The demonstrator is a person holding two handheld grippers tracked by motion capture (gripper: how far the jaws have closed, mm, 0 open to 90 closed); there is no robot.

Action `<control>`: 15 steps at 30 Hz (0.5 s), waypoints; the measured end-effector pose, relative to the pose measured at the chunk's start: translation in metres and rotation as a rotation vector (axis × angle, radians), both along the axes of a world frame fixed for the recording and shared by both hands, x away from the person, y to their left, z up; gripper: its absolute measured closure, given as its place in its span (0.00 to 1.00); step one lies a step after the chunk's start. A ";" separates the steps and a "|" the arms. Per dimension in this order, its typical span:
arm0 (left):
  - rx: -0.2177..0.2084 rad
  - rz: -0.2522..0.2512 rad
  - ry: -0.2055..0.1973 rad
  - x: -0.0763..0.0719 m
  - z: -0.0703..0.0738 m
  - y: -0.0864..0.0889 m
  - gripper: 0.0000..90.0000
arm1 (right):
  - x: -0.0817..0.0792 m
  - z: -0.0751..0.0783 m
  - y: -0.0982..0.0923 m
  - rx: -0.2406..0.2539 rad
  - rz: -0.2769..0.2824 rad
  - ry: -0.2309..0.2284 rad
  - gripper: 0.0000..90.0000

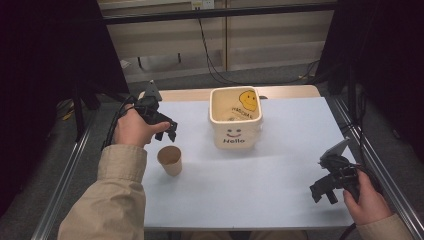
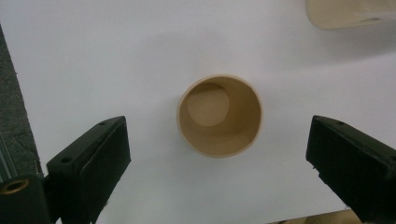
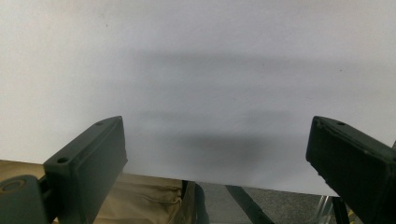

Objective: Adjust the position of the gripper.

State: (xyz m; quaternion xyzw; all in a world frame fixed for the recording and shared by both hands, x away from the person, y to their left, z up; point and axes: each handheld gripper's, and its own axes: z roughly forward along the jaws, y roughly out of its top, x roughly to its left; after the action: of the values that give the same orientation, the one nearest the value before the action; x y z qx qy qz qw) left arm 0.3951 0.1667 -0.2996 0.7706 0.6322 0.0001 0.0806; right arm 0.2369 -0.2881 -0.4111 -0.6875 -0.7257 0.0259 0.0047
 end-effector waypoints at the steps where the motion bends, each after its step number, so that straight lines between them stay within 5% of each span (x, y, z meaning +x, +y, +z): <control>1: -0.002 0.000 0.001 0.000 0.002 -0.001 0.07 | 0.000 0.001 0.000 0.003 -0.009 0.006 0.06; 15: 0.012 -0.009 0.001 -0.002 0.010 -0.010 0.07 | 0.001 0.004 0.000 0.004 -0.003 0.001 0.06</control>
State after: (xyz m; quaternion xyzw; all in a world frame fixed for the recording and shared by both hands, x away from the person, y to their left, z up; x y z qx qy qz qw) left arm 0.3931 0.1572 -0.2901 0.7738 0.6289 0.0032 0.0755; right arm 0.2384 -0.2878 -0.4071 -0.6885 -0.7248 0.0249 0.0064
